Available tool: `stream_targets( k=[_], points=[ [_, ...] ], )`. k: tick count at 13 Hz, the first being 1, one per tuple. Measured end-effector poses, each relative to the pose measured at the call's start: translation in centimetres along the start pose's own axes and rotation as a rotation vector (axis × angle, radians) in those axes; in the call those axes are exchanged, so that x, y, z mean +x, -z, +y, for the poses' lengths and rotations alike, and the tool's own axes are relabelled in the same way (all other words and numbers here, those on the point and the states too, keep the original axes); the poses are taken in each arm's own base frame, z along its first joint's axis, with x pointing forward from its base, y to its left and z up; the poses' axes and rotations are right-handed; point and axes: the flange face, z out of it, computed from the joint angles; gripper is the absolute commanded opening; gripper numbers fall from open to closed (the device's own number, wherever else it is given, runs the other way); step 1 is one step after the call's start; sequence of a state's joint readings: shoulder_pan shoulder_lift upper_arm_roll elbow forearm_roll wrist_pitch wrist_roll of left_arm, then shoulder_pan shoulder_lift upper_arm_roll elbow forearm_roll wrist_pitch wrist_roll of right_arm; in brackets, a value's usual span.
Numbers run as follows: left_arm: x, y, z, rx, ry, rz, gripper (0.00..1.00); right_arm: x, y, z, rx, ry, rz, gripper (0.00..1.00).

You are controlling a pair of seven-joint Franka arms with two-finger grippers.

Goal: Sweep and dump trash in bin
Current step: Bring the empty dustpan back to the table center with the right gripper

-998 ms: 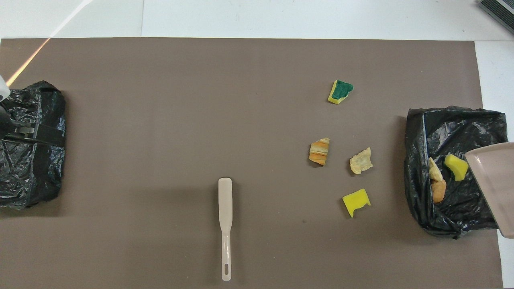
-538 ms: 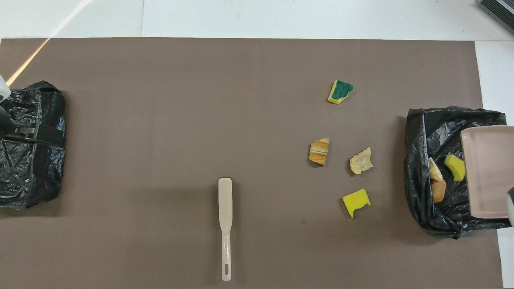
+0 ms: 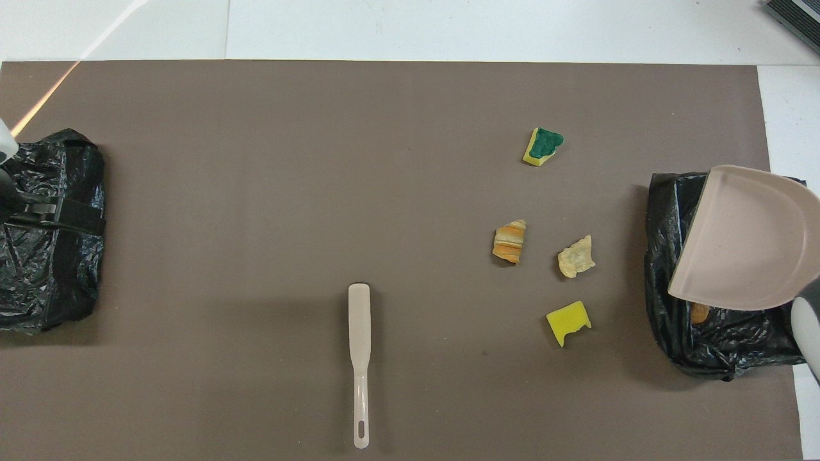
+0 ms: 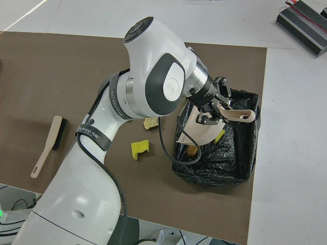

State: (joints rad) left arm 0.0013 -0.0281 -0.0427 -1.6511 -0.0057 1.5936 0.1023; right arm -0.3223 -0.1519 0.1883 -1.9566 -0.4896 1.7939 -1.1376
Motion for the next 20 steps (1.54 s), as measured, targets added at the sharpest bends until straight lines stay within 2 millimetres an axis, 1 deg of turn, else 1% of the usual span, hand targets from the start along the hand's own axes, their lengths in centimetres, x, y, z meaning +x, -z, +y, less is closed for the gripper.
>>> stream_targets(
  k=[2, 3, 4, 6, 8, 9, 12, 13, 14, 16, 20],
  points=[
    [0.0, 0.0, 0.0, 0.000, 0.000, 0.000, 1.00, 4.8, 2.3, -1.5, 0.000, -0.142, 0.079, 0.00],
    [0.0, 0.0, 0.0, 0.000, 0.000, 0.000, 1.00, 6.8, 3.2, -2.3, 0.015, -0.211, 0.119, 0.00],
    [0.0, 0.0, 0.0, 0.000, 0.000, 0.000, 1.00, 8.7, 3.7, -3.0, 0.033, -0.280, 0.146, 0.00],
    [0.0, 0.0, 0.0, 0.000, 0.000, -0.001, 1.00, 12.9, 4.6, -3.4, 0.049, -0.395, 0.180, 0.00],
    [0.0, 0.0, 0.0, 0.000, 0.000, -0.001, 1.00, 17.4, 5.3, -3.0, 0.077, -0.499, 0.221, 0.00],
    [0.0, -0.1, 0.0, 0.000, 0.000, -0.002, 1.00, 19.8, 5.5, -2.4, 0.077, -0.539, 0.250, 0.00],
    [0.0, -0.1, 0.0, 0.000, 0.001, -0.003, 1.00, 26.9, 5.3, -0.4, 0.107, -0.667, 0.346, 0.00],
    [0.0, -0.1, -0.1, 0.000, 0.001, -0.003, 1.00, 29.5, 5.5, -0.3, 0.137, -0.709, 0.366, 0.00],
    [0.0, -0.1, -0.1, 0.000, 0.002, -0.003, 1.00, 32.1, 6.0, -0.7, 0.162, -0.756, 0.379, 0.00],
    [0.0, -0.1, -0.2, 0.000, 0.003, -0.003, 1.00, 37.6, 7.7, -2.7, 0.220, -0.893, 0.402, 0.00],
    [0.0, -0.2, -0.2, -0.001, 0.003, -0.003, 1.00, 45.4, 11.4, -8.4, 0.339, -1.101, 0.423, 0.00]
  ],
)
